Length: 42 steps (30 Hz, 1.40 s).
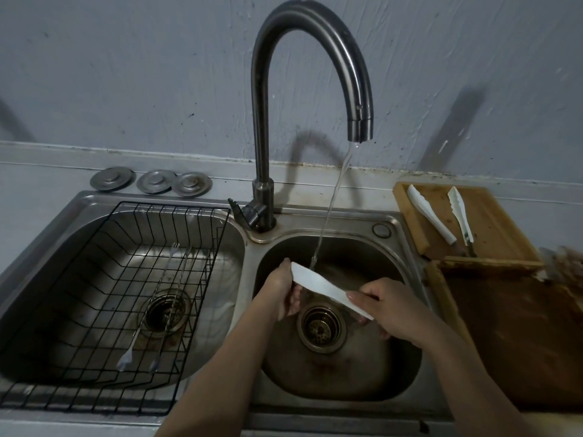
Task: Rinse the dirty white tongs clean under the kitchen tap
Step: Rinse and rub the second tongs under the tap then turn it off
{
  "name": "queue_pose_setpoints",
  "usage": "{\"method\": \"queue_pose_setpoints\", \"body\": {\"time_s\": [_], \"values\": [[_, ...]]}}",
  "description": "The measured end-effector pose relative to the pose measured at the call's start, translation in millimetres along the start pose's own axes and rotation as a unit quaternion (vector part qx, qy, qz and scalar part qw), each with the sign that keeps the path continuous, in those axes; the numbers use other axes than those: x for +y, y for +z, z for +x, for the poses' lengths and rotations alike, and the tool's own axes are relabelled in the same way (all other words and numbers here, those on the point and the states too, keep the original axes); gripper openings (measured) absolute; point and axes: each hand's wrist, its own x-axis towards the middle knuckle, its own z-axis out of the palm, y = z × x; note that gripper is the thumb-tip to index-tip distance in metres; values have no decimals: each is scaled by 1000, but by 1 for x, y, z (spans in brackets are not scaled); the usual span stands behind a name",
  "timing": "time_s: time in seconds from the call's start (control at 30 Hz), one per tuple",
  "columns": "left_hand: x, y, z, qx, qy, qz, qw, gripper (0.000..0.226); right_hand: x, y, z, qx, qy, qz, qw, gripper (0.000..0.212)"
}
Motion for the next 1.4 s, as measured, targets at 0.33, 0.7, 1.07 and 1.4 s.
{"method": "queue_pose_setpoints", "body": {"time_s": [0.33,0.7,1.07,1.4], "values": [[14,2,4,-11,128,193,973,41,13,-11,-3,10,10,-6,1000,30],[23,6,6,-11,139,64,988,26,29,-5,4,113,106,47,987,90],[31,5,-4,-87,128,-24,988,11,30,0,4,140,82,40,986,60],[31,14,-7,-67,176,-34,981,9,21,-3,1,167,97,66,979,64]]}}
